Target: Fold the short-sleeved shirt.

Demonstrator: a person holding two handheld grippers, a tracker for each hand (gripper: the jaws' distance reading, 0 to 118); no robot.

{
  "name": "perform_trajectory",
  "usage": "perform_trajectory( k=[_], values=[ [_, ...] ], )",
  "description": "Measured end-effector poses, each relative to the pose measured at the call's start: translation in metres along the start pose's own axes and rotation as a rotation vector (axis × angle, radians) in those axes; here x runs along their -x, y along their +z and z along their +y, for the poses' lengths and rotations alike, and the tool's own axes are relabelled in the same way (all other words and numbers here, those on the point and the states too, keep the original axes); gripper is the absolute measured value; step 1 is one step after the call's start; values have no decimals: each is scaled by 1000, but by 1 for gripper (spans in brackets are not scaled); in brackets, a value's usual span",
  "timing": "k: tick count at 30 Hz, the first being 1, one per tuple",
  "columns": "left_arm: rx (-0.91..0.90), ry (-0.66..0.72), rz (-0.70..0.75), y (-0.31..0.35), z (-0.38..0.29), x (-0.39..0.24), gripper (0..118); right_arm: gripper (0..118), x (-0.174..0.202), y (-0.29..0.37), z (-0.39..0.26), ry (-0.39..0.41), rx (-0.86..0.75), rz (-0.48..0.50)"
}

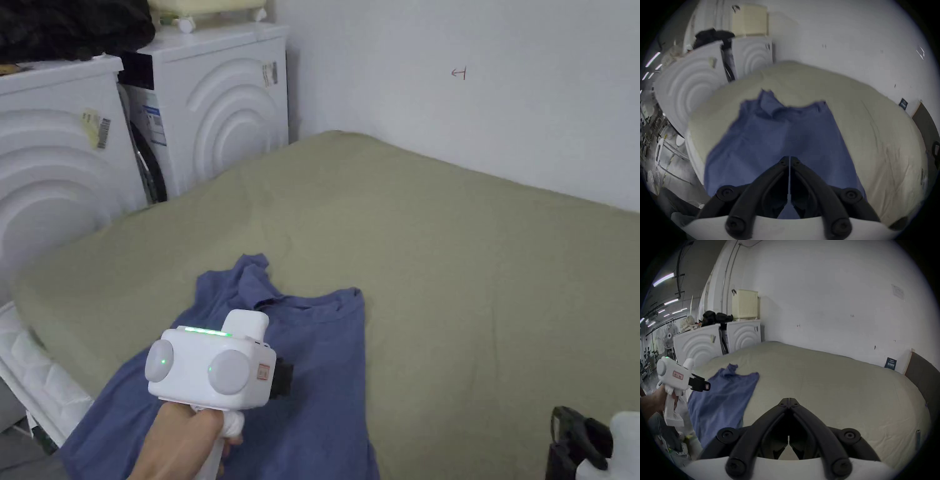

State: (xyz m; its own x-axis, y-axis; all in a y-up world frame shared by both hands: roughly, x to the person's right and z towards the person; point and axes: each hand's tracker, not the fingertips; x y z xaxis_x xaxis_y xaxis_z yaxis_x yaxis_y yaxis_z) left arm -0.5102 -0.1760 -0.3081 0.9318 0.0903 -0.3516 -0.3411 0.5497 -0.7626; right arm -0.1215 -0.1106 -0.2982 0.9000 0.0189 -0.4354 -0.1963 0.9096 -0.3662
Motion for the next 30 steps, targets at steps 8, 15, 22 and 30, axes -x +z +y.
perform_trajectory(
  k=[8,15,22,30],
  values=[
    [130,-63,88,-55,-11,-20,112,0,-18,6,-25,-43,68,-31],
    [3,-171,196,-18,-18,-30,1,0,-40,42,-30,-85,67,-60],
    [-52,-181,107,41,1,-59,1,0,-74,104,-22,-93,-1,-133],
    [-234,-338,-92,119,33,-193,1,0,-129,183,-29,-132,-62,-285]
  ],
)
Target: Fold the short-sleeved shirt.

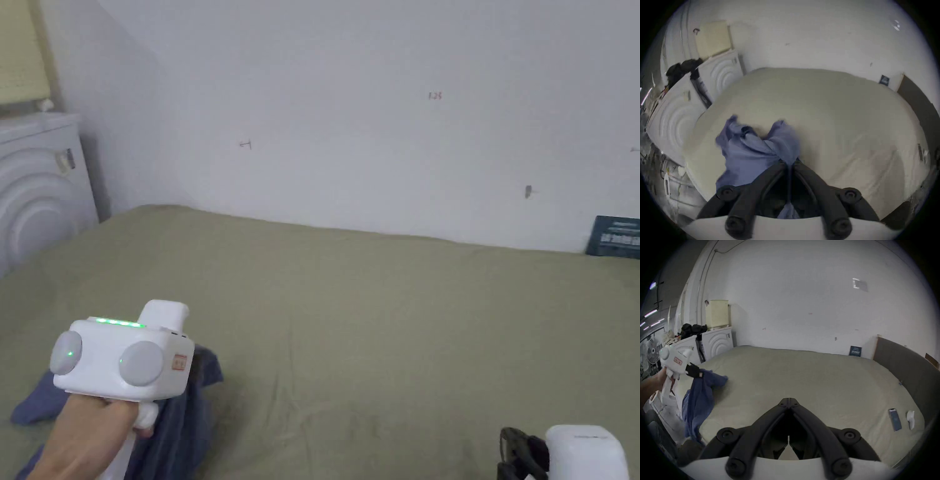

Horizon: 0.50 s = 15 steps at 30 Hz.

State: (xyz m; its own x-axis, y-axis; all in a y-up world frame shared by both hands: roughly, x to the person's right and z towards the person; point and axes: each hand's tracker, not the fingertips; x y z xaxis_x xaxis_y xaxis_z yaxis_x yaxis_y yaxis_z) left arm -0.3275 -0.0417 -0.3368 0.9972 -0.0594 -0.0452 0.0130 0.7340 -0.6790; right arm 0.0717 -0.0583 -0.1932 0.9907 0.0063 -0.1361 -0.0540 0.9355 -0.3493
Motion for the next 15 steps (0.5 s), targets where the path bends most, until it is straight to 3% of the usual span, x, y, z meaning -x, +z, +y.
perform_trajectory(
  k=[5,11,15],
  values=[
    [-89,-171,-127,20,44,-116,1,0,-42,29,-1,-29,-17,-99],
    [-69,-216,-405,3,67,-247,1,0,-84,49,-8,-45,-5,-216],
    [-33,-293,-497,-18,51,-319,1,0,-107,45,-19,-74,28,-268]
  ],
)
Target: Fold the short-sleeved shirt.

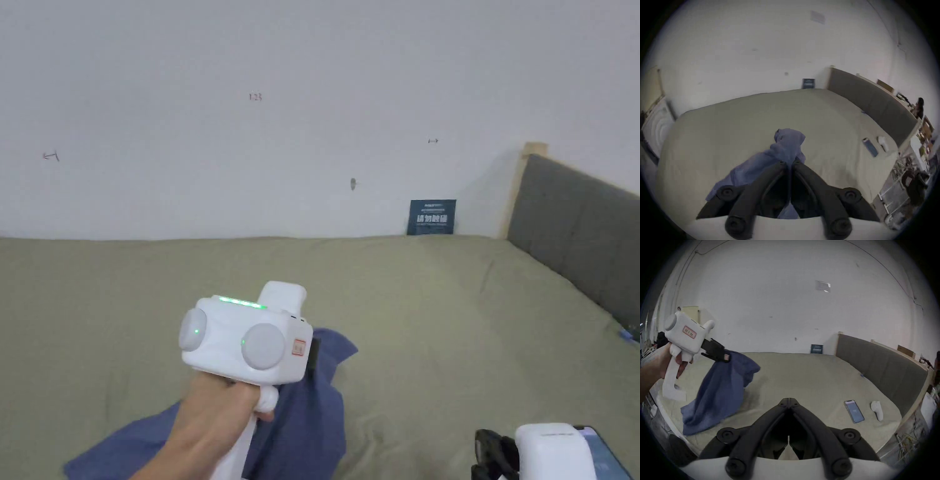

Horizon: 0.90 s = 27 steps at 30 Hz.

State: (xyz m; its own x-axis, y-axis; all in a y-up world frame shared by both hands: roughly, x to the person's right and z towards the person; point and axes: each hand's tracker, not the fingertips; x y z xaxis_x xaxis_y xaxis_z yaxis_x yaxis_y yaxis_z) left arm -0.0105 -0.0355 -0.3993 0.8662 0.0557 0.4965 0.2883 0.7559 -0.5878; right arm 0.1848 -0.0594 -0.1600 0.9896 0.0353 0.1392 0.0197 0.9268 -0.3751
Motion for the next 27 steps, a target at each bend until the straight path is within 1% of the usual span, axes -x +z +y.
perform_trajectory(
  k=[3,7,8,10,11,12,14,15,17,20,21,22,23,24,25,27],
  values=[
    [105,6,-43,-48,-23,-14,1,0,-9,-11,-7,-8,25,-23],
    [235,41,-17,-102,-62,-11,1,0,-13,-33,-19,-9,80,-24],
    [258,46,-15,-111,-70,-8,1,0,-12,-38,-22,-9,92,-22],
    [240,57,4,-119,-81,-1,2,0,-10,-45,-26,-12,104,-14],
    [228,53,19,-120,-84,2,11,0,-9,-48,-27,-12,110,-10],
    [211,61,23,-118,-85,7,34,0,-7,-51,-28,-12,114,-6],
    [192,61,29,-111,-84,16,113,0,-4,-54,-27,-12,119,1],
    [164,69,38,-100,-85,22,114,0,-2,-53,-26,-12,118,4],
    [48,94,45,-62,-84,32,113,0,1,-49,-23,-17,103,19],
    [-120,100,100,14,-90,45,111,0,9,-36,-15,-34,41,50],
    [-165,88,114,43,-91,51,106,0,12,-30,-11,-37,18,63],
    [-225,89,158,70,-96,54,95,0,16,-25,-8,-33,1,72],
    [-278,78,198,99,-101,59,65,0,22,-18,-4,-24,-10,69],
    [-314,72,237,125,-106,66,28,0,27,-13,-1,-18,-28,75],
    [-336,83,269,146,-112,72,0,0,30,-8,2,-14,-41,83],
    [-386,151,326,189,-132,86,0,0,39,3,5,-22,-61,95]
  ],
)
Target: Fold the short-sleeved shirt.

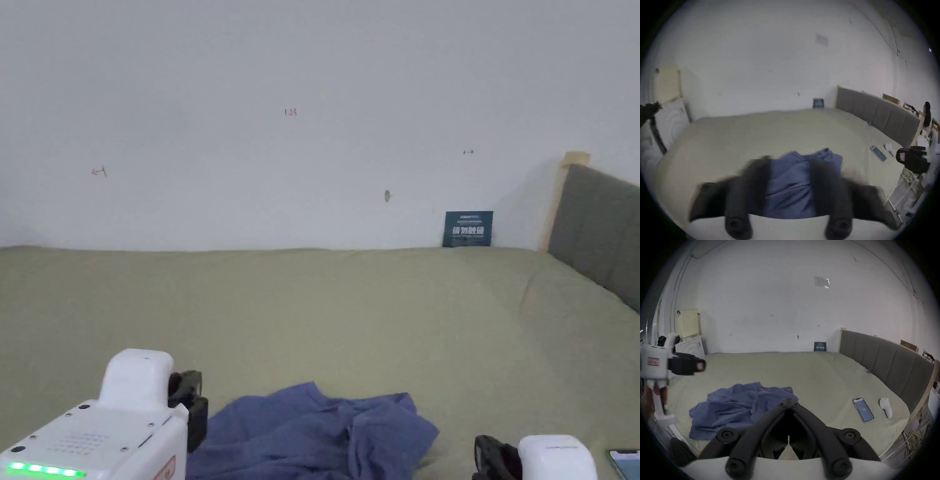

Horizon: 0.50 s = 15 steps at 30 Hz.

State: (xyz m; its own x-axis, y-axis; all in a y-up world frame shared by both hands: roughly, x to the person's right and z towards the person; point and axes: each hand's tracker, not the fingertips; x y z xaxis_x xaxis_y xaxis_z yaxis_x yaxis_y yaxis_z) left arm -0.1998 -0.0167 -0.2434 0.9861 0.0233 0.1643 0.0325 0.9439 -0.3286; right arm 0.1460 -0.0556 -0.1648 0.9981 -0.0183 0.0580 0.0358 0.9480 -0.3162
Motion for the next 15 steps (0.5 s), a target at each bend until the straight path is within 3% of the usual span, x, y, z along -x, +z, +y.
perform_trajectory(
  k=[3,7,15],
  values=[
    [1,38,72,41,-6,36,0,0,12,13,0,-14,-37,27],
    [-6,55,157,75,-19,63,0,0,29,23,1,35,-64,41],
    [44,105,180,80,-30,88,0,0,52,20,7,65,-75,84]
  ],
)
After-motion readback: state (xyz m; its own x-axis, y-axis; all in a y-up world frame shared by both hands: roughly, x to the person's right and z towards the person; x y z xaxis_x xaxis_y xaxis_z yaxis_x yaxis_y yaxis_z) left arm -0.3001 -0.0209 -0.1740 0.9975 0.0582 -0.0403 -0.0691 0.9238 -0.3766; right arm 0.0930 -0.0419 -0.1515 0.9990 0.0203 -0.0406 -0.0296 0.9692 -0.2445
